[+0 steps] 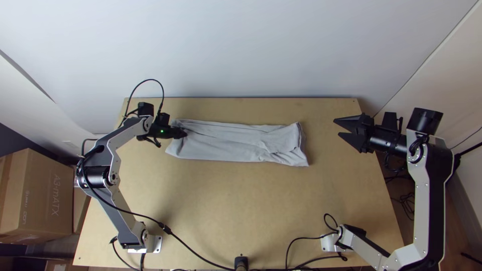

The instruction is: Fold the t-shirt

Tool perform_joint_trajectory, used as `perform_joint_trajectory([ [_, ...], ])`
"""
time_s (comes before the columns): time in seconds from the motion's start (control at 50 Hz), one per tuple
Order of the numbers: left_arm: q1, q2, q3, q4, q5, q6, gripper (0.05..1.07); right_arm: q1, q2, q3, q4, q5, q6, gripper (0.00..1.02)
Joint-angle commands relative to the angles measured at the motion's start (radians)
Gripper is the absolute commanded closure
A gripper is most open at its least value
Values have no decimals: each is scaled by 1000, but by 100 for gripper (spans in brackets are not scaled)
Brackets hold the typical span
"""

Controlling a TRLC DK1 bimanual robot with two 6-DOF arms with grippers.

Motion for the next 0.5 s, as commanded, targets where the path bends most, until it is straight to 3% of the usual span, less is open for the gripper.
perform_joint_trajectory([
  [0.0, 6, -35, -72, 12, -24, -36, 105, 5, -28, -19, -8, -11, -5, 3],
  [0.16, 103, -102, -141, 20, -48, 15, 105, 10, -43, -54, -8, -8, -34, 3],
  [0.38, 382, -116, -116, -65, -47, 191, 105, 3, -60, -102, -8, 11, -83, 3],
  [0.48, 490, -122, -80, -145, -48, 263, 105, 3, -69, -136, -8, 96, -137, 4],
])
